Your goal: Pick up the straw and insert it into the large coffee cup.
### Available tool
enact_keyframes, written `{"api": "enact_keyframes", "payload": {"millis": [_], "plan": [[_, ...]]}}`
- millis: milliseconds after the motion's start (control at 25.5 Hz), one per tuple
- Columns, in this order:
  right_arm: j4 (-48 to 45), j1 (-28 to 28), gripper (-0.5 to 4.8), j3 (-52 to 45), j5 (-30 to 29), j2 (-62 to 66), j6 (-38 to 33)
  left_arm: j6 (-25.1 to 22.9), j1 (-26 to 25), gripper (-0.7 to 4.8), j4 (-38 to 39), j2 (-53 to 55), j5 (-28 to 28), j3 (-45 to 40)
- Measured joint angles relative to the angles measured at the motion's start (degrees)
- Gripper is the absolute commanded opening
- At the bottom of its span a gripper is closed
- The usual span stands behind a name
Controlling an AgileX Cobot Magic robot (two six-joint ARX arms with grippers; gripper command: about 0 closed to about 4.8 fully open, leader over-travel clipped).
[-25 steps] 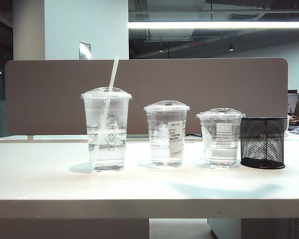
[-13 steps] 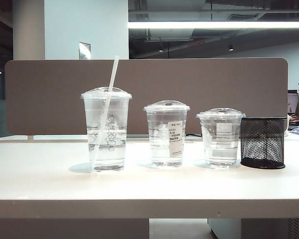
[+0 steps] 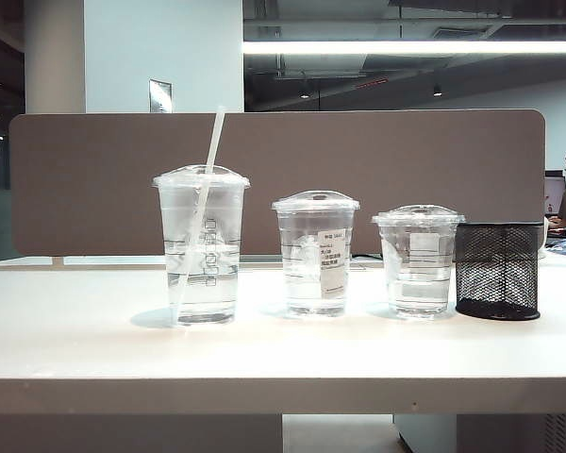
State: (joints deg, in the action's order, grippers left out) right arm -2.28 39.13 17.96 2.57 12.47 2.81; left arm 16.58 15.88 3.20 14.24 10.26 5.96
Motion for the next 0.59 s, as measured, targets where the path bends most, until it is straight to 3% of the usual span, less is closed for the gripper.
{"api": "enact_keyframes", "payload": {"millis": [118, 314, 588], "plan": [[0.85, 0.00, -0.06, -4.72, -0.59, -0.96, -0.15, 0.24, 0.00, -0.04, -0.02, 0.00, 0.00, -1.03], [0.90, 0.02, -0.06, -11.21, -7.28, -1.31, -2.67, 2.99, 0.00, -0.04, -0.39, 0.00, 0.52, -3.76], [0.94, 0.02, -0.06, -16.11, -8.07, -1.31, -3.06, 3.58, 0.00, -0.04, 0.44, 0.02, 3.65, -5.64]]}}
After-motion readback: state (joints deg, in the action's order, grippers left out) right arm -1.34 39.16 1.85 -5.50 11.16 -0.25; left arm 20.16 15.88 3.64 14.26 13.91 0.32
